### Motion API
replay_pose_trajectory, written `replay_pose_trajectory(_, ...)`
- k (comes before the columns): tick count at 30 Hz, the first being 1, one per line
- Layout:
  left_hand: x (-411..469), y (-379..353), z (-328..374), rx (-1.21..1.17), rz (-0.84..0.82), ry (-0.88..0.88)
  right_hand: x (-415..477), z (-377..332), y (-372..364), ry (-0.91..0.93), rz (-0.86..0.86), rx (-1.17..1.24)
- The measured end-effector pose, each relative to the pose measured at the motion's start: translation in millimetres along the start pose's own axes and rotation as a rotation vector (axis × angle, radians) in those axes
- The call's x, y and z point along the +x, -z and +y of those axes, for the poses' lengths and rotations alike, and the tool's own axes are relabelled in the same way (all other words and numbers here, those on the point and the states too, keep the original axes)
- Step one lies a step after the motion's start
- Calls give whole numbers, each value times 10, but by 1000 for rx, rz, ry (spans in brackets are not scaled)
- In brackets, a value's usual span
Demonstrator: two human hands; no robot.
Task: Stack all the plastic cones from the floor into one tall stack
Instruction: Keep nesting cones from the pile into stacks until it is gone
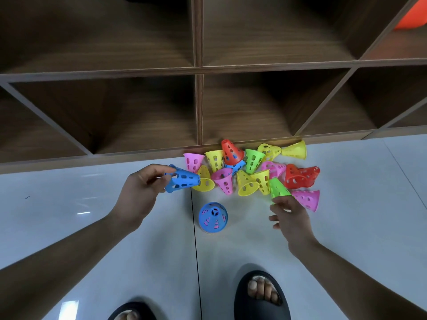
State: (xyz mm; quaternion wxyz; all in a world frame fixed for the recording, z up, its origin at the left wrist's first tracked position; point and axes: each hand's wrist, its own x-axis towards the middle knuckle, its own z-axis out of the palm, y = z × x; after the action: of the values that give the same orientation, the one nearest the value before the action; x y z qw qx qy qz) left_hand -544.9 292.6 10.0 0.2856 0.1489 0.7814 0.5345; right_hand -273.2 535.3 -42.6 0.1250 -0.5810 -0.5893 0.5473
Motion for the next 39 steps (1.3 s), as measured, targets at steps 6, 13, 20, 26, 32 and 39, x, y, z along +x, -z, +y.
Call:
replay_pose_trajectory(6, -113, -137, 206, -211, -109, -17, 129, 98, 115, 15, 109, 0)
replay_pose_trajectory(13, -295, -358, 270, -305, -245, 50, 126, 18, 122, 69, 125, 99)
replay_pose_trajectory(20, -370, -448, 254, -381, -271, 117, -225, -311, 40, 50, -132, 479)
replay_pose_trajectory(26, -434, -517, 222, -258, -285, 53, -563, -640, -19, -72, -504, 679)
replay_pose_trajectory(32, -440, -564, 40, -31, -235, 6, -716, -673, -60, -48, -713, 581)
replay_pose_trajectory(39, -360, -563, -125, 115, -287, 34, -704, -542, -107, 50, -718, 289)
